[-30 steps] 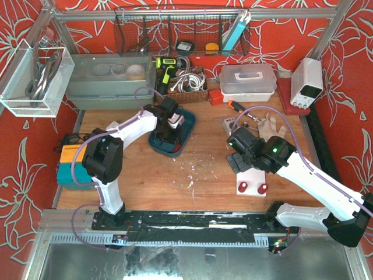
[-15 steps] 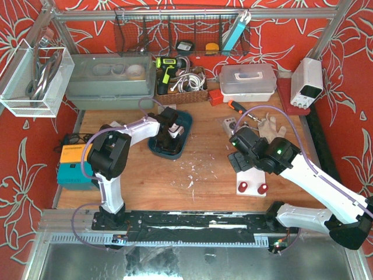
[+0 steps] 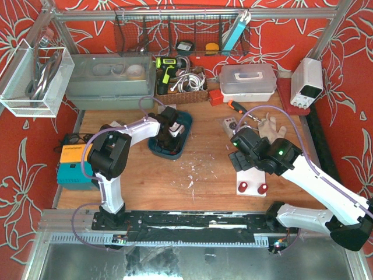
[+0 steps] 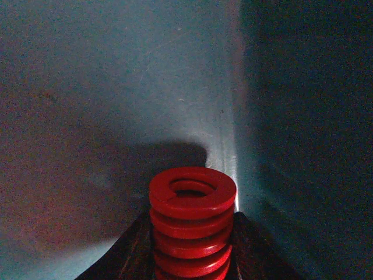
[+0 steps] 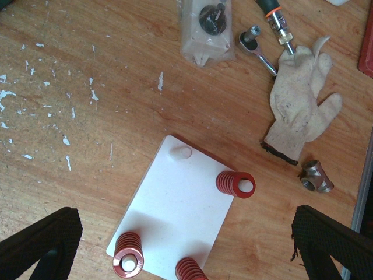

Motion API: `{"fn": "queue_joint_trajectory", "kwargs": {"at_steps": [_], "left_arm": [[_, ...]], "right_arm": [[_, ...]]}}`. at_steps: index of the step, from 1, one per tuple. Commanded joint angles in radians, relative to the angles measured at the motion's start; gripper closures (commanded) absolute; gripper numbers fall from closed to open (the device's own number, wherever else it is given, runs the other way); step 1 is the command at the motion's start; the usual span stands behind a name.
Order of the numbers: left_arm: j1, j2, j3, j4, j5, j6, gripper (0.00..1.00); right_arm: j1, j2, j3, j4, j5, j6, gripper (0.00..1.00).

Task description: Install the large spring

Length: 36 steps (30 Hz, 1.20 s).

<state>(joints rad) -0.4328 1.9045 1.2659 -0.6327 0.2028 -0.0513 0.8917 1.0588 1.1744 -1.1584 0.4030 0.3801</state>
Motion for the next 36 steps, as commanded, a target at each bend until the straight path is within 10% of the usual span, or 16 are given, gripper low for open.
{"fn": "queue_joint_trajectory", "kwargs": {"at_steps": [1,14,23,36], "left_arm": [[0.000,-0.012,0.016,-0.021,-0.030,0.001,0.86],[-0.012,-0.238,0.044,0.046,-0.116,-0.063,0.88],[-0.120,-0.489,-0.149,0.376,-0.062,0.009,0.93],[-0.337,-0.743,-0.467,0.779,0.010,0.271,0.95]], "right_arm": [[-0.007,-0.040,-0.033,0.012,0.036,0.006,0.01],[-0.186,0.025,0.079,0.191,-0.106,-0.096,0.01],[-0.303,0.059,0.144,0.200,-0.378,0.002,0.03],[-0.366,0.098,0.143,0.252,-1.013,0.137,0.38]]}}
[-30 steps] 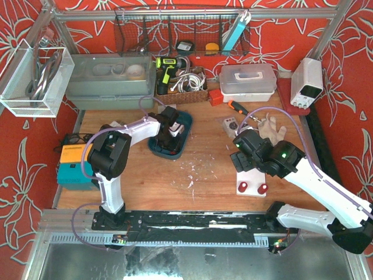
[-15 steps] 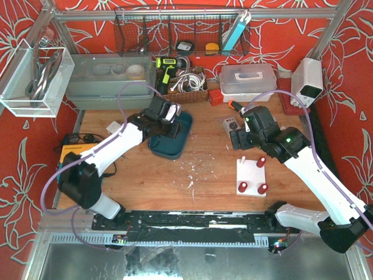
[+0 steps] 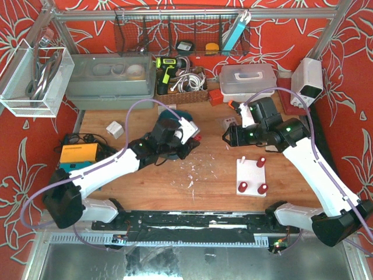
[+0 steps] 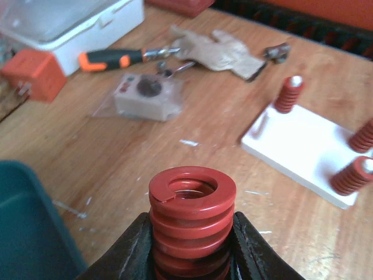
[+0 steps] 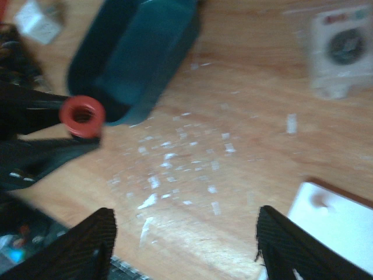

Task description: Install the large spring

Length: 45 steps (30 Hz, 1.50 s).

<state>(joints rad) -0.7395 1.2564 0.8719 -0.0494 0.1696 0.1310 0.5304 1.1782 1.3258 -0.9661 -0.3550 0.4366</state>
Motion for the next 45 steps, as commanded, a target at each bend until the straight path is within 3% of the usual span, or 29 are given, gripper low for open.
{"fn": "queue_joint_trajectory", "kwargs": {"at_steps": [1,8,29,35,37,40,43,45], "left_arm": [[-0.042,-0.113,-0.095,0.211,0.049,0.097,0.95],[-0.066,-0.169,-0.133,0.208,0.068,0.113,0.95],[-0.070,-0.091,-0.063,0.229,0.157,0.106,0.97],[-0.073,-0.109,-0.072,0.229,0.155,0.105,0.97],[-0.073,-0.111,-0.072,0.225,0.158,0.105,0.97],[-0.073,-0.110,-0.066,0.215,0.144,0.105,0.96],[-0.074,-0.112,-0.065,0.204,0.119,0.096,0.82],[-0.074,-0.115,-0.069,0.192,0.101,0.082,0.65]], "right_arm": [[-0.003,-0.032,-0.025,0.087,-0.288,0.113,0.38],[0.001,-0.048,-0.093,0.161,-0.339,0.184,0.36],[0.178,0.164,0.008,0.126,-0.244,0.128,0.36],[0.187,0.155,-0.019,0.129,-0.215,0.137,0.57],[0.188,0.153,-0.023,0.133,-0.211,0.139,0.60],[0.188,0.157,-0.019,0.123,-0.195,0.138,0.80],[0.188,0.139,-0.021,0.114,-0.131,0.143,1.00],[0.187,0.112,-0.032,0.121,-0.075,0.151,1.00]]}}
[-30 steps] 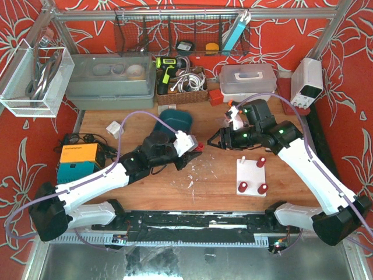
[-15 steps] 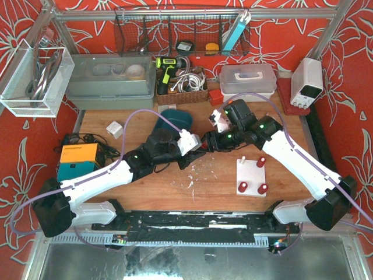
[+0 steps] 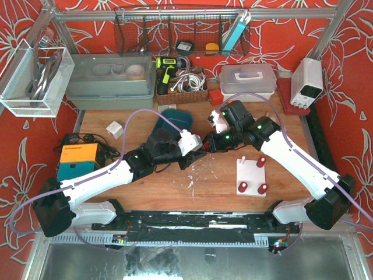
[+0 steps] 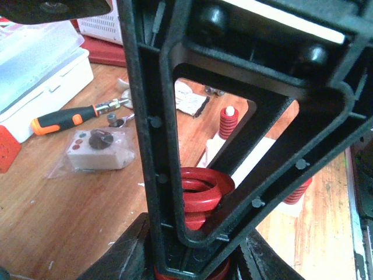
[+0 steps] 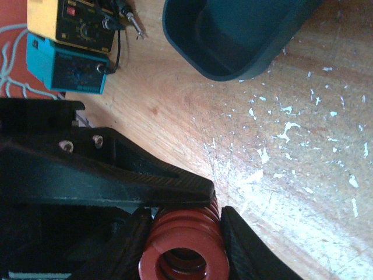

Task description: Install the large spring

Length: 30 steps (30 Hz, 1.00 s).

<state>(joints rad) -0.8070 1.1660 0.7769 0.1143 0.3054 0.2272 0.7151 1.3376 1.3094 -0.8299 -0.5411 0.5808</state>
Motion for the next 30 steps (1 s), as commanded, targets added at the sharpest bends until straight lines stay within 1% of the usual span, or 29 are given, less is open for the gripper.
{"fn": "queue_joint_trajectory", "kwargs": {"at_steps": [1,3,4,6,9,12,13,14,15,17,21,24,30], "left_arm": [[-0.006,-0.028,0.021,0.022,-0.045,-0.023,0.59],[-0.006,-0.032,0.012,0.003,-0.076,-0.044,0.46],[-0.005,-0.034,0.008,-0.009,-0.091,-0.058,0.41],[-0.005,-0.035,0.003,-0.036,-0.126,-0.084,0.35],[-0.004,-0.037,0.000,-0.094,-0.205,-0.128,0.30],[-0.004,-0.037,0.006,-0.164,-0.269,-0.168,0.23],[-0.003,-0.035,0.009,-0.189,-0.290,-0.182,0.19],[-0.003,-0.037,0.012,-0.214,-0.307,-0.194,0.03],[-0.003,-0.036,0.015,-0.237,-0.325,-0.208,0.00],[-0.003,-0.037,0.022,-0.279,-0.361,-0.232,0.00],[-0.003,-0.051,0.022,-0.323,-0.408,-0.279,0.00],[-0.003,-0.077,0.006,-0.326,-0.418,-0.296,0.00],[-0.003,-0.111,-0.016,-0.324,-0.428,-0.285,0.00]], "right_arm": [[0.000,-0.063,-0.027,-0.012,0.137,0.012,1.00],[-0.005,-0.094,-0.045,-0.010,0.206,0.028,1.00],[-0.008,-0.112,-0.059,-0.014,0.243,0.036,1.00],[-0.015,-0.150,-0.089,-0.014,0.311,0.052,1.00],[-0.038,-0.202,-0.129,-0.030,0.412,0.052,1.00],[-0.050,-0.243,-0.169,-0.060,0.557,0.023,1.00],[-0.054,-0.252,-0.184,-0.079,0.613,0.014,1.00],[-0.059,-0.258,-0.200,-0.086,0.657,0.001,1.00],[-0.066,-0.263,-0.213,-0.094,0.687,-0.008,1.00],[-0.087,-0.269,-0.240,-0.096,0.727,-0.014,1.00],[-0.119,-0.269,-0.304,-0.055,0.724,-0.005,1.00],[-0.129,-0.252,-0.343,-0.018,0.722,-0.001,1.00],[-0.149,-0.227,-0.395,0.030,0.776,0.014,1.00]]}}
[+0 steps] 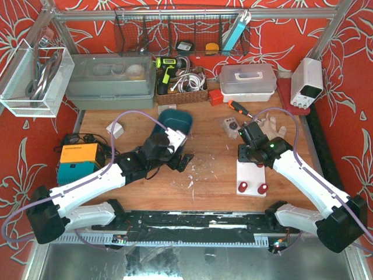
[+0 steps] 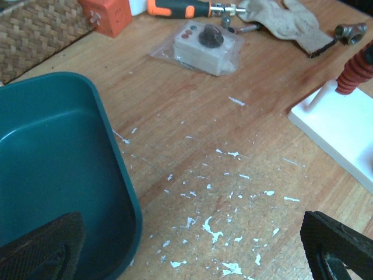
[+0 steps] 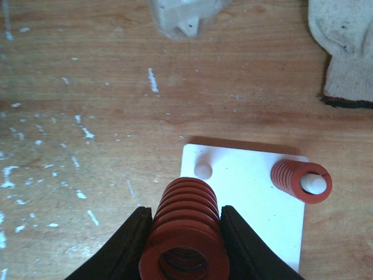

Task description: Install the large spring

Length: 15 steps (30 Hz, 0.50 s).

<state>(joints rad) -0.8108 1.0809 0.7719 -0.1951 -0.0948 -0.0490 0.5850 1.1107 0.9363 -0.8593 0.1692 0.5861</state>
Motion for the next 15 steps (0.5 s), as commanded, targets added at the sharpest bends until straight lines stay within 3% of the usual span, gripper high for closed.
{"fn": "queue_joint_trajectory", "kwargs": {"at_steps": [1,15], "left_arm": [[0.001,-0.026,-0.010,-0.016,-0.030,-0.007,0.00],[0.001,-0.027,-0.002,-0.034,-0.034,0.029,0.00]], "right_arm": [[-0.024,0.000,-0.027,0.071,0.058,0.008,1.00],[-0.038,0.039,-0.068,0.119,0.011,0.021,1.00]]}}
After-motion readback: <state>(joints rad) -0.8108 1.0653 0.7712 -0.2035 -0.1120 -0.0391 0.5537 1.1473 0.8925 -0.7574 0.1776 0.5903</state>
